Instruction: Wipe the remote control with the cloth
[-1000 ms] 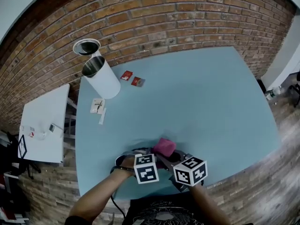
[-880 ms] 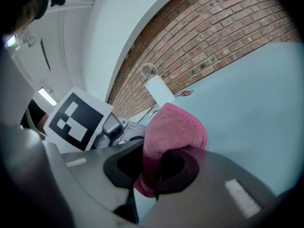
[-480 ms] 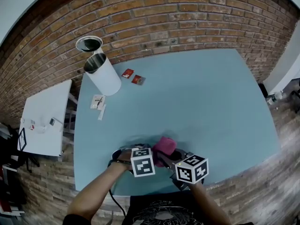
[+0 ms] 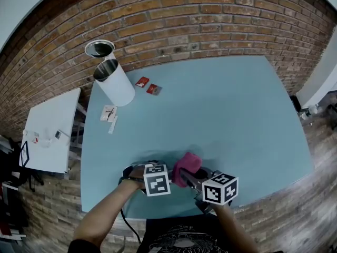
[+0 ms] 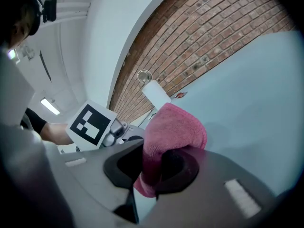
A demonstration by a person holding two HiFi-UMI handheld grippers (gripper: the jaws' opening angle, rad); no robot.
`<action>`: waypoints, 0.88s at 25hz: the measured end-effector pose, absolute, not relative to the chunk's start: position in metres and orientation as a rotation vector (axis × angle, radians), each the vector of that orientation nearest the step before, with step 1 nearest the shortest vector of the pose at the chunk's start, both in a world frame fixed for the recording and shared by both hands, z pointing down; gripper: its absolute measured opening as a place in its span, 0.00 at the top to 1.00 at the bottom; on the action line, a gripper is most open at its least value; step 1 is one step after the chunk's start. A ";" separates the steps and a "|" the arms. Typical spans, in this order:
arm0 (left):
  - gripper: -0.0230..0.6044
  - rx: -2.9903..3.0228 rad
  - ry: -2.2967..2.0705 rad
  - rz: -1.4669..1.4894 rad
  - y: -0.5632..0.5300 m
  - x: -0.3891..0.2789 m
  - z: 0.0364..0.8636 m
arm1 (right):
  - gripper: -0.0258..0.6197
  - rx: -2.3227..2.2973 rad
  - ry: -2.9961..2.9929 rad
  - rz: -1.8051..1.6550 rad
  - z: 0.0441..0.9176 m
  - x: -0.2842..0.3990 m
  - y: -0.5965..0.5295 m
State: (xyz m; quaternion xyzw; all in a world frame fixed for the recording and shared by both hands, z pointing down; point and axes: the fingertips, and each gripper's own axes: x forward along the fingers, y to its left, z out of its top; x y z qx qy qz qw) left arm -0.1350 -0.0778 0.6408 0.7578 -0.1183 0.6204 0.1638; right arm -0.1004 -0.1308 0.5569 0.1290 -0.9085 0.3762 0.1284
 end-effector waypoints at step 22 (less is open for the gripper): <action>0.59 2.098 -0.311 1.826 -0.078 -0.137 0.643 | 0.86 0.547 -2.646 1.207 0.561 -0.046 -0.156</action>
